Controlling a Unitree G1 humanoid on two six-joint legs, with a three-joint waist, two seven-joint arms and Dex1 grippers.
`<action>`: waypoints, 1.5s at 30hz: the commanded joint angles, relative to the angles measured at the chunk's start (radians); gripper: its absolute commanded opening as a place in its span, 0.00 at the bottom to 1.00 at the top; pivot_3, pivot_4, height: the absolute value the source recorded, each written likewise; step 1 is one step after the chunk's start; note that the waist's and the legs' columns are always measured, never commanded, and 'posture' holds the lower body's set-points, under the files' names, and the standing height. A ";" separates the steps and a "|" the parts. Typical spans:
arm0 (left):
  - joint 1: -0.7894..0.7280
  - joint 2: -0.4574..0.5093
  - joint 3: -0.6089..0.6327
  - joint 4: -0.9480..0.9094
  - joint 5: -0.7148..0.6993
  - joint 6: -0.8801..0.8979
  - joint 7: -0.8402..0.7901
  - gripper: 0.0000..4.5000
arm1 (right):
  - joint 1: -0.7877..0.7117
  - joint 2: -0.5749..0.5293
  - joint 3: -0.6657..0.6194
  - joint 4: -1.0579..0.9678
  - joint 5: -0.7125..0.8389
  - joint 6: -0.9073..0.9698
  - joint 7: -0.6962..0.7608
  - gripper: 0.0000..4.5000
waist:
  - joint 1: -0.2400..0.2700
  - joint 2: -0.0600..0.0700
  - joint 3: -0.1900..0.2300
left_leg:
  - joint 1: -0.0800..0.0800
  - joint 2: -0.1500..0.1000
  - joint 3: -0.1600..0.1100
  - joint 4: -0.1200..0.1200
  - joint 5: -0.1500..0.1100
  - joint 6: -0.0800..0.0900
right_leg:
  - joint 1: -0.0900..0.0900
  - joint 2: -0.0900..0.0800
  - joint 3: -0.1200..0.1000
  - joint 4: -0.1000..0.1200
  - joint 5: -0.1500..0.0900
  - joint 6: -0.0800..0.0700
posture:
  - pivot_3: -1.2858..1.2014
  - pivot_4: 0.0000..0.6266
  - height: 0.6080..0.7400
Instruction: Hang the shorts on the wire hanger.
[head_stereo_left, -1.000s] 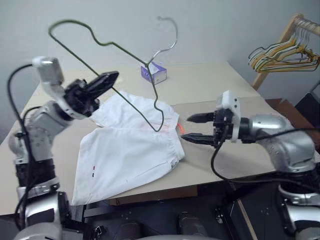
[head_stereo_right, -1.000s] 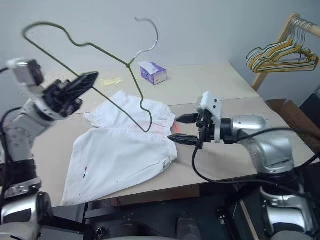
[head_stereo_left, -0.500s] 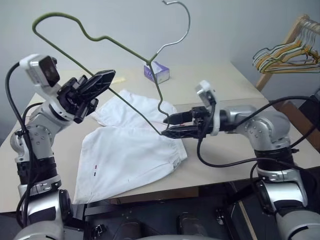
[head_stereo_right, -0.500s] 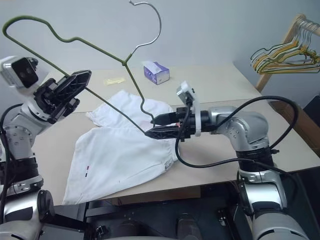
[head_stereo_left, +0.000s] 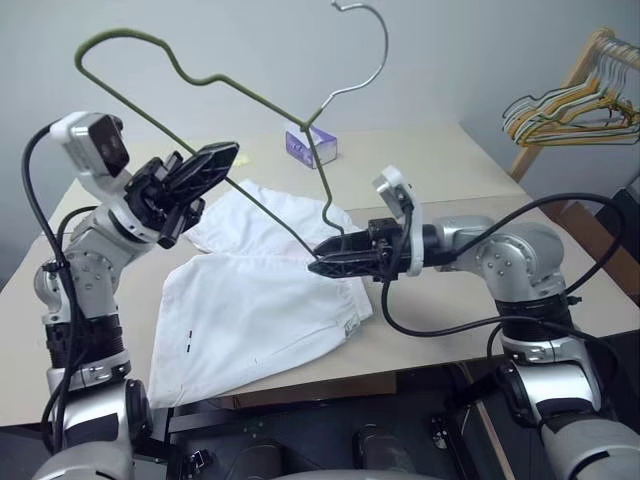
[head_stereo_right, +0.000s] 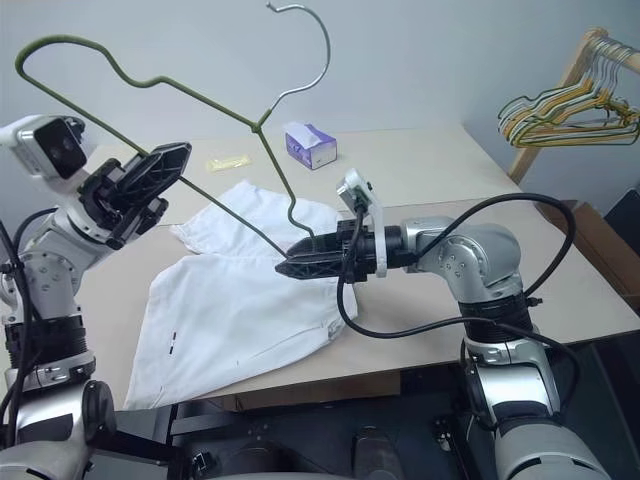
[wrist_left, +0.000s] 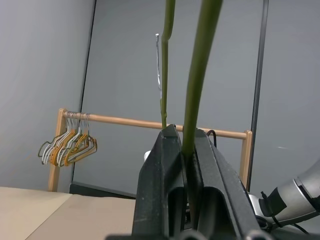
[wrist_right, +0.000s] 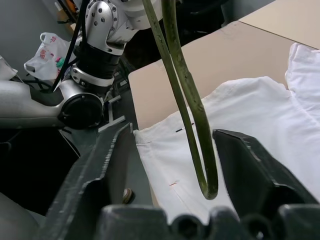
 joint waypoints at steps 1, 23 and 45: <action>-0.009 -0.002 0.002 -0.029 0.001 -0.021 -0.005 0.00 | -0.031 0.002 -0.016 -0.010 0.018 0.004 -0.011 0.42 | 0.000 0.000 0.000 | 0.000 0.000 0.000 0.000 0.000 0.000 | 0.000 0.000 0.000 0.000 0.000 0.000 | 0.52 0.00 1.00; 0.099 0.029 -0.120 0.056 0.270 -0.053 0.119 0.99 | -0.007 -0.005 -0.222 0.014 0.116 0.041 -0.181 0.00 | -0.005 0.000 0.000 | 0.000 0.000 0.000 0.000 0.000 0.000 | 0.000 0.000 0.000 0.000 0.000 0.000 | 0.50 0.00 1.00; 0.238 0.259 -0.345 -0.136 0.671 -0.269 0.037 1.00 | 0.391 -0.496 -0.128 0.260 0.059 0.299 -0.013 0.00 | -0.005 0.000 0.001 | 0.001 0.001 0.006 -0.001 -0.001 0.002 | 0.002 0.001 0.003 -0.005 -0.005 0.008 | 0.51 0.00 1.00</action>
